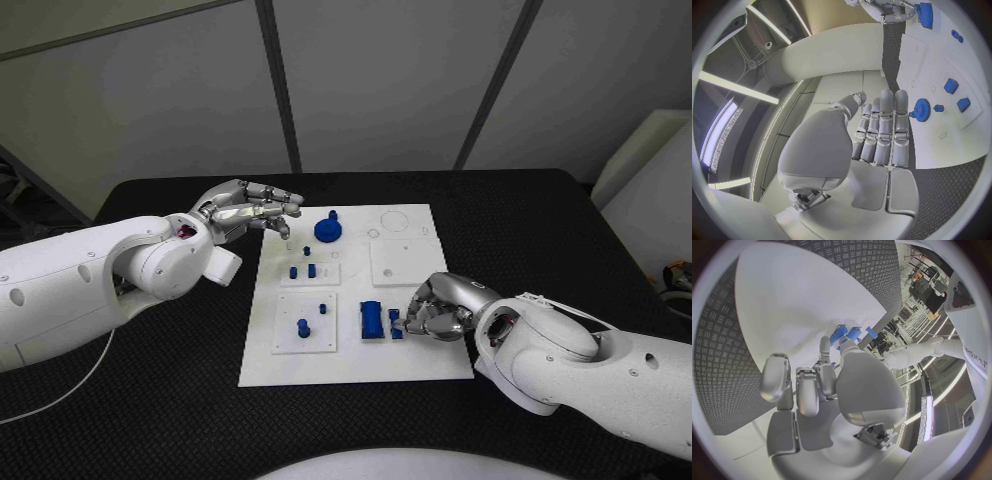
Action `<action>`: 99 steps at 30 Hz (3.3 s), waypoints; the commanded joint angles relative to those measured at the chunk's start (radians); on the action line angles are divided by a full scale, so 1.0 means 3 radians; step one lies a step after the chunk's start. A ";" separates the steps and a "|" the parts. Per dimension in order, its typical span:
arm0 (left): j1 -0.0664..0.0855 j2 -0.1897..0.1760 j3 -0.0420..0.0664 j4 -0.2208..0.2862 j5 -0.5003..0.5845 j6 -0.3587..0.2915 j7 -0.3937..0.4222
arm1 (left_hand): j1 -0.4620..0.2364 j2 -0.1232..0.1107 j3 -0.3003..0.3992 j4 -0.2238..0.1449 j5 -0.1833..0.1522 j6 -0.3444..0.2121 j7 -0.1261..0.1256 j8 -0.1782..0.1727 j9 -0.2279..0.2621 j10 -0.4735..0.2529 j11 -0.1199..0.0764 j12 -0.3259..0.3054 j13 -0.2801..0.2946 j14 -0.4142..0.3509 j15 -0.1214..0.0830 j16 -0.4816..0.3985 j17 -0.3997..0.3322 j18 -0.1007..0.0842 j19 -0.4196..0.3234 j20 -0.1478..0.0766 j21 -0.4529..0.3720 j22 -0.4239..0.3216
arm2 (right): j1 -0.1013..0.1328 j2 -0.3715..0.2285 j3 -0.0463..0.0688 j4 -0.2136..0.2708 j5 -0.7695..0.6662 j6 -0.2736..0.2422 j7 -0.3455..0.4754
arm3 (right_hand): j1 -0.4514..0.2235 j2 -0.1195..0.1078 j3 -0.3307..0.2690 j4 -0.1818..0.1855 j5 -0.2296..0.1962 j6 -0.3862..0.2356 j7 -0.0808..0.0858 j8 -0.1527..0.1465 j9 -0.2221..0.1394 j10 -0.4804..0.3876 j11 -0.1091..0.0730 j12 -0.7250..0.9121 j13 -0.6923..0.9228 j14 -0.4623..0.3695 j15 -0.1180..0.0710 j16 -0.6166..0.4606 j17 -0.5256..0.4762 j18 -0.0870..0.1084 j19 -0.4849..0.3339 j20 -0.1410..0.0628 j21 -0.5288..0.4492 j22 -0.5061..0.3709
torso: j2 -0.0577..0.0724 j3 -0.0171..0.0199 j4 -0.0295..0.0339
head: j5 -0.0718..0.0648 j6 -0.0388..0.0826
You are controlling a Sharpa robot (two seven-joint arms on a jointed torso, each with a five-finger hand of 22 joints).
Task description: Assemble the parts on the task board
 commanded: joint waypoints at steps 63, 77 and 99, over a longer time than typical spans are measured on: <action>-0.0049 0.0033 0.0002 -0.0035 0.0124 -0.0146 0.0222 | -0.0061 0.0025 -0.0053 0.0049 -0.0009 -0.0029 0.0001 0.0032 0.0003 -0.0032 -0.0007 0.0054 0.0004 -0.0022 0.0026 -0.0004 -0.0013 0.0017 0.0008 0.0027 -0.0043 -0.0025 | 0.0169 0.0000 0.0006 -0.0477 0.1536 -0.0319 0.1651 | 0.0478 0.0113 -0.0275 0.0022 -0.0166 -0.0471 0.0256 -0.0418 -0.0205 -0.1001 0.0224 -0.1865 -0.1107 -0.0061 0.0164 -0.0987 -0.0546 0.0256 -0.1060 0.0153 -0.1453 -0.1541 | -0.0071 -0.0017 -0.0005 | -0.0035 0.0084; -0.0154 0.0304 0.0002 -0.0436 0.0918 -0.0587 0.0842 | -0.0090 -0.0018 -0.0157 0.0270 -0.0019 -0.0027 -0.0063 0.0020 -0.0004 0.0108 0.0020 -0.0268 -0.0056 -0.0365 0.0209 -0.1258 -0.0598 0.0018 -0.0781 0.0295 -0.1115 -0.0879 | 0.0355 0.0724 0.0104 -0.1890 0.3515 0.0103 0.2873 | 0.1206 0.0249 0.0009 0.0033 -0.0408 -0.0469 0.0480 -0.0800 -0.0834 -0.1404 0.0563 -0.3684 -0.3230 -0.1548 0.0653 -0.4319 -0.3060 0.0243 -0.2027 0.0626 -0.3244 -0.2756 | -0.0232 -0.0074 -0.0040 | -0.0066 0.0339; -0.0257 0.0595 0.0001 -0.0636 0.0939 -0.0955 0.0947 | -0.2043 0.0451 -0.0831 0.0110 -0.0872 -0.1532 -0.0643 -0.0481 -0.0222 -0.1492 -0.0078 -0.1236 -0.0259 -0.1938 0.0183 -0.2711 -0.1144 -0.0264 -0.2522 0.0088 -0.1698 -0.2672 | 0.0348 0.1054 0.0142 -0.2402 0.3798 -0.0065 0.3030 | -0.1332 0.0240 0.0061 -0.0474 -0.0728 -0.1918 0.0230 -0.1007 -0.1720 -0.2866 0.0415 -0.4305 -0.4361 -0.2999 0.0543 -0.5169 -0.4123 0.0051 -0.3048 0.0413 -0.4186 -0.3752 | -0.0342 -0.0034 0.0054 | -0.0028 0.0496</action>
